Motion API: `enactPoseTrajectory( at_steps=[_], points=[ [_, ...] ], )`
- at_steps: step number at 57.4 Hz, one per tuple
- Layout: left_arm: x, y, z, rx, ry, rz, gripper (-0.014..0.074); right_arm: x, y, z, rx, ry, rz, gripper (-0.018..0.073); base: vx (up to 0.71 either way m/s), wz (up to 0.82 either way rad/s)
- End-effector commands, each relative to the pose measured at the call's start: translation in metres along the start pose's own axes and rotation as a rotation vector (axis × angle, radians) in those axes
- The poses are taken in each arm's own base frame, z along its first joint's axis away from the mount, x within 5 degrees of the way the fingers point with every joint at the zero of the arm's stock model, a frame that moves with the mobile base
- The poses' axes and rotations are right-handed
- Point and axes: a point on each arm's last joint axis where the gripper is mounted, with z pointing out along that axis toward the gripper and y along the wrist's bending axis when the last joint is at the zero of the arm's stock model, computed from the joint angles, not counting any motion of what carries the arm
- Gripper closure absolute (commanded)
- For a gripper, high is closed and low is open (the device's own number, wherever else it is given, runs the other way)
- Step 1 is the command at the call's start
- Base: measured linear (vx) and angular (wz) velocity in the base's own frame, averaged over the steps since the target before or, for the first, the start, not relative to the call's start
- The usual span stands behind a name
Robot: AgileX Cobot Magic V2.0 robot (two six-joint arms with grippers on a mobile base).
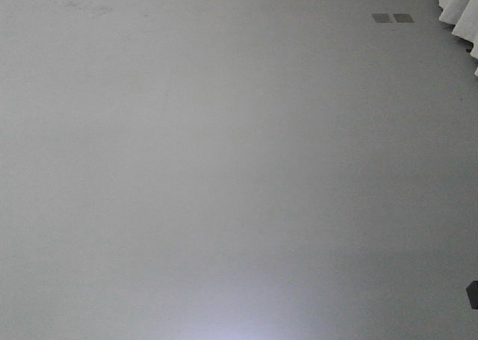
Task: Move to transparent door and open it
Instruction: 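Drive the base forward and turn toward the wooden platform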
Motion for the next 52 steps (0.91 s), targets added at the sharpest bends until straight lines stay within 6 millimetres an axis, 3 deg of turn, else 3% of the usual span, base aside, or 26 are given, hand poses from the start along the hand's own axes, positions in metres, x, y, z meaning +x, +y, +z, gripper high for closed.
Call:
enactPoseTrajectory(
  at_steps=[1,52],
  points=[
    [0.0025,-0.0003,0.0006,0.005,-0.054,-0.011,0.0602,-0.0034,-0.0008,-0.0005,0.014,-0.077,-0.006,0.0564,0.00,0.00],
    [0.0025,-0.0003,0.0006,0.005,-0.054,-0.011,0.0602,-0.0034,-0.0008,-0.0005,0.014,-0.077,-0.006,0.0564,0.02,0.00]
  ],
)
